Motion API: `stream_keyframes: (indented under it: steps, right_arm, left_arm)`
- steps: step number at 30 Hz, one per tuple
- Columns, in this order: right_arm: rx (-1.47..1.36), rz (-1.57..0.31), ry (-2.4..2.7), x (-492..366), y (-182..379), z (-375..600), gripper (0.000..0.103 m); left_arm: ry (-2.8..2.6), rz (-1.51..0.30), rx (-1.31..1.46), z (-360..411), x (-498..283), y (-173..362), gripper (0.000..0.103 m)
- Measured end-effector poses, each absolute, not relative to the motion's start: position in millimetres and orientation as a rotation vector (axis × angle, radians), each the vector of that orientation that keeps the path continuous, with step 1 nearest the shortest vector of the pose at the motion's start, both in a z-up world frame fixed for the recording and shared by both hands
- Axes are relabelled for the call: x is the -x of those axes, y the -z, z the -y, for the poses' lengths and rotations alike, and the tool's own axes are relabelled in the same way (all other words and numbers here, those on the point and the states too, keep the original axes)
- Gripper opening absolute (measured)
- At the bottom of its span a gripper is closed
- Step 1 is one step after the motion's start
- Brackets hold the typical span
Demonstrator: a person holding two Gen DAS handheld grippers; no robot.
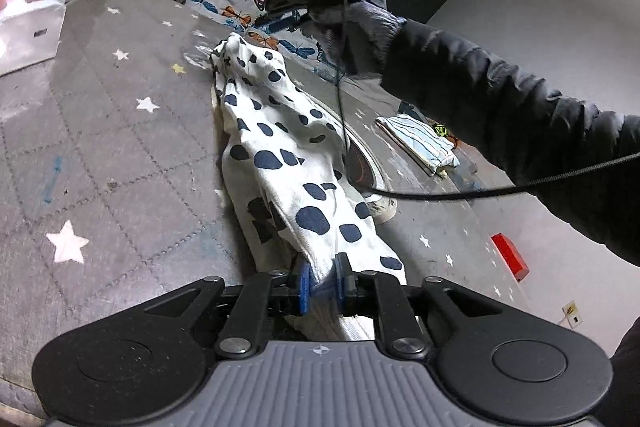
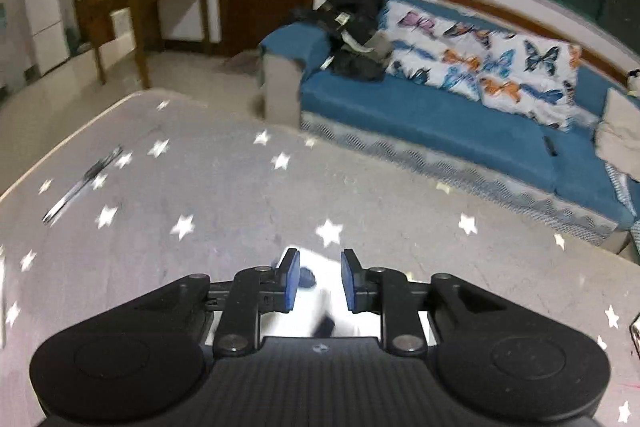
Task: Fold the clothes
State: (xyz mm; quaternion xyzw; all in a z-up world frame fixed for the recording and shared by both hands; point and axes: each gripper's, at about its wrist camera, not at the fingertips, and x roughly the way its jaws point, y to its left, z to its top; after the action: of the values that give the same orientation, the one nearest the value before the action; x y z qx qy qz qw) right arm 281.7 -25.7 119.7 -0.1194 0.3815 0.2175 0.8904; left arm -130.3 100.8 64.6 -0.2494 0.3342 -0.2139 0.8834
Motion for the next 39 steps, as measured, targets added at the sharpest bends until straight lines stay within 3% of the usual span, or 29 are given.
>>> stream_keyframes:
  steps: [10,17,23,30,36,39]
  right_arm:
    - [0.416,-0.902,-0.594,-237,-68,13,0.021]
    - [0.368,-0.895,-0.639,-223,-72,4,0.020]
    - [0.341,-0.919,-0.681,-212,-81,3,0.019]
    - [0.341,-0.917,-0.681,-203,-77,-3,0.001]
    - [0.251,-0.934,-0.705,-208,-73,-3,0.002]
    - [0.227,-0.924,-0.729,-206,-81,6,0.004]
  left_arm:
    - [0.444,-0.697,0.498,-96,125,-67,0.016]
    - [0.441,-0.691,0.474,-94,126,-70,0.029]
    - [0.453,-0.679,0.466,-91,127,-73,0.030]
    - [0.452,-0.665,0.458,-92,130,-80,0.030]
    - [0.452,-0.659,0.440,-88,130,-85,0.035]
    - [0.459,-0.645,0.415,-87,133,-92,0.044]
